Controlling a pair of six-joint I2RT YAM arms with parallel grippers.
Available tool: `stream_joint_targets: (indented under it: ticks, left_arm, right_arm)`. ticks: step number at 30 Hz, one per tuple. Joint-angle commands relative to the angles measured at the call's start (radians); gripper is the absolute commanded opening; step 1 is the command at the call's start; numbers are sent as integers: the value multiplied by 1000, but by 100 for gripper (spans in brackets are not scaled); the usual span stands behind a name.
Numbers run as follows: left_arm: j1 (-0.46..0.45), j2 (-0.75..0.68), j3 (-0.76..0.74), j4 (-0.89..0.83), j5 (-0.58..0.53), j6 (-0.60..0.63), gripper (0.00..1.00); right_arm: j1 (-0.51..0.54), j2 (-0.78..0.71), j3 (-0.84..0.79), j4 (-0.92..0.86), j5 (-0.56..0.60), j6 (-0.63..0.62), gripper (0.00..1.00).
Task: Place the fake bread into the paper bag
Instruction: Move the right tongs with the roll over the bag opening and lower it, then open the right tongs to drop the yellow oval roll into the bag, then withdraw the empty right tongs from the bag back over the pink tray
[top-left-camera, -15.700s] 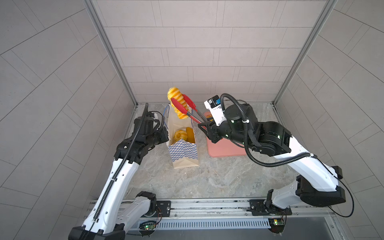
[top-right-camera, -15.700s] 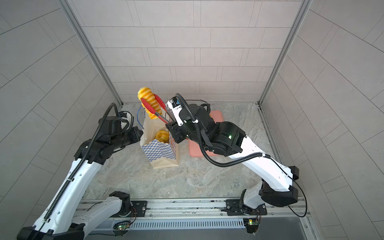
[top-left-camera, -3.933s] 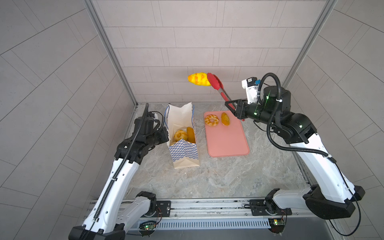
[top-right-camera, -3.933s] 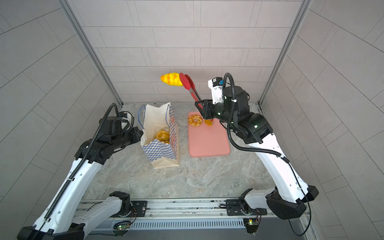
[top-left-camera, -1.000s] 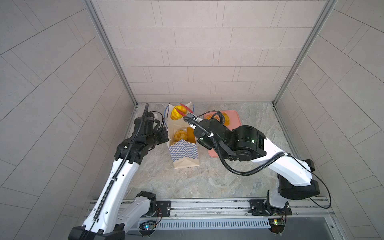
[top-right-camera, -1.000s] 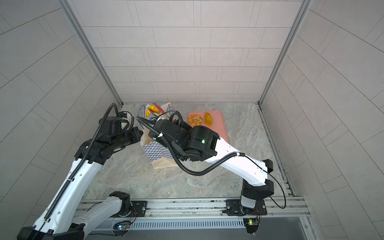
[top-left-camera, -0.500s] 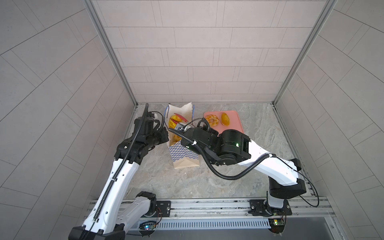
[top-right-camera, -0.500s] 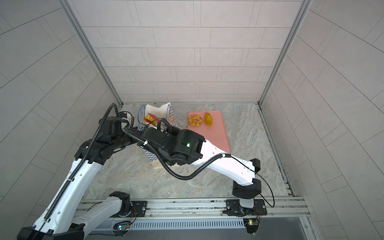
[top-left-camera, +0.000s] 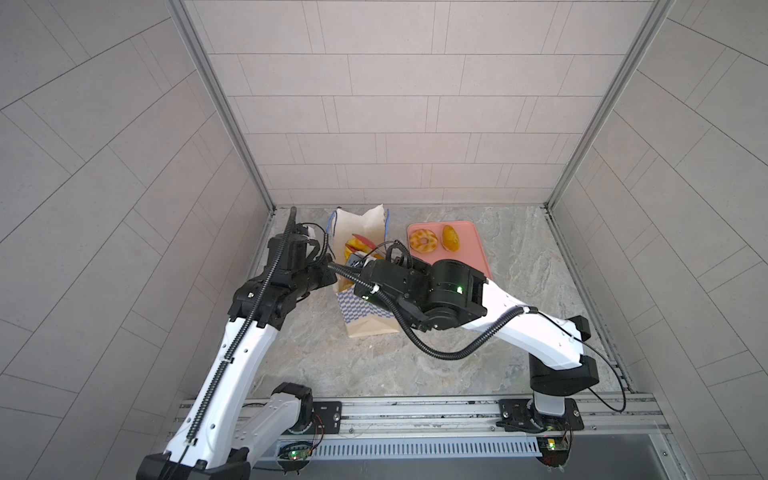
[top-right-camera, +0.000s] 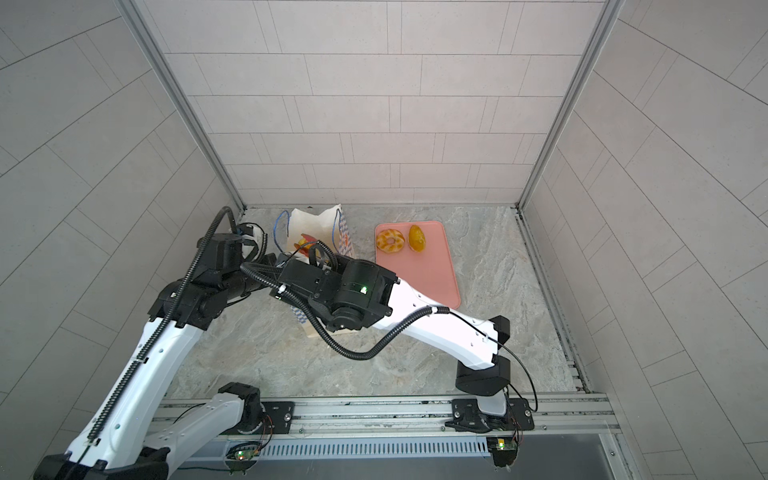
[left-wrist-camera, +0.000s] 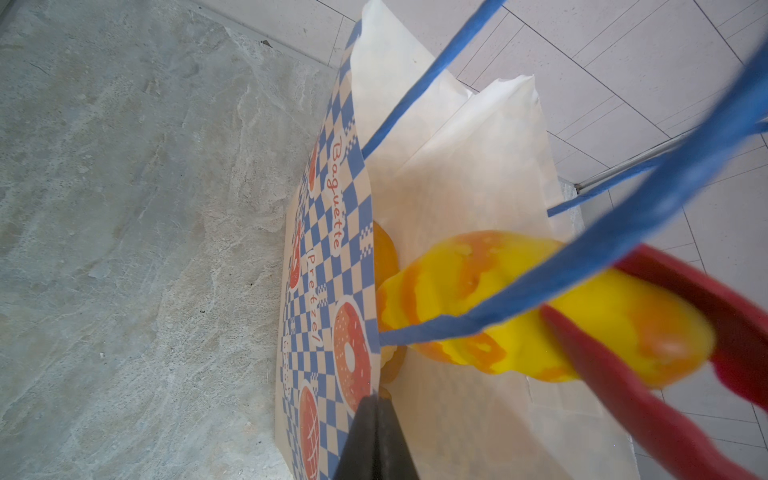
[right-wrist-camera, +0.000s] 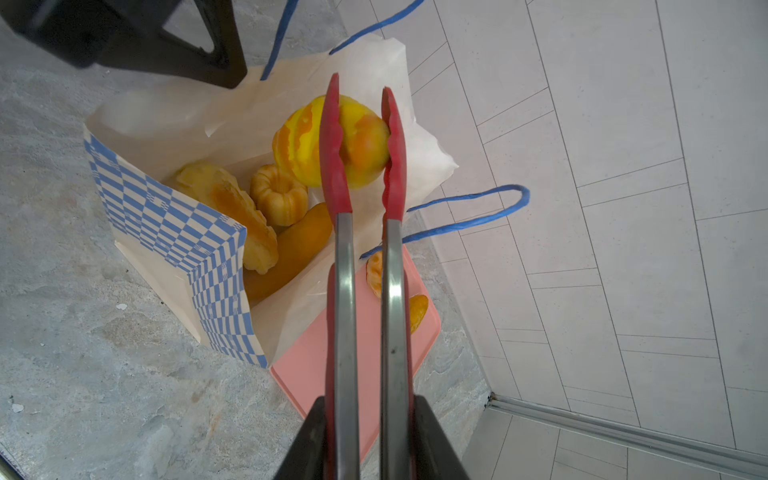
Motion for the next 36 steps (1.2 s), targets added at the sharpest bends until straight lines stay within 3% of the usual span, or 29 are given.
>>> stream_joint_targets:
  ticks: [1, 8, 22, 36]
  left_arm:
    - [-2, -14, 1, -6, -6, 1, 7]
    - [-1, -16, 1, -9, -7, 2, 7]
    - [-1, -16, 7, -11, -5, 4, 7]
    - [-1, -14, 6, -11, -8, 4, 7]
  right_arm:
    - [5, 14, 20, -15, 21, -9, 29]
    - [5, 30, 17, -14, 16, 0, 30]
    - [6, 22, 16, -11, 5, 7, 45]
    - [6, -48, 17, 65, 42, -5, 45]
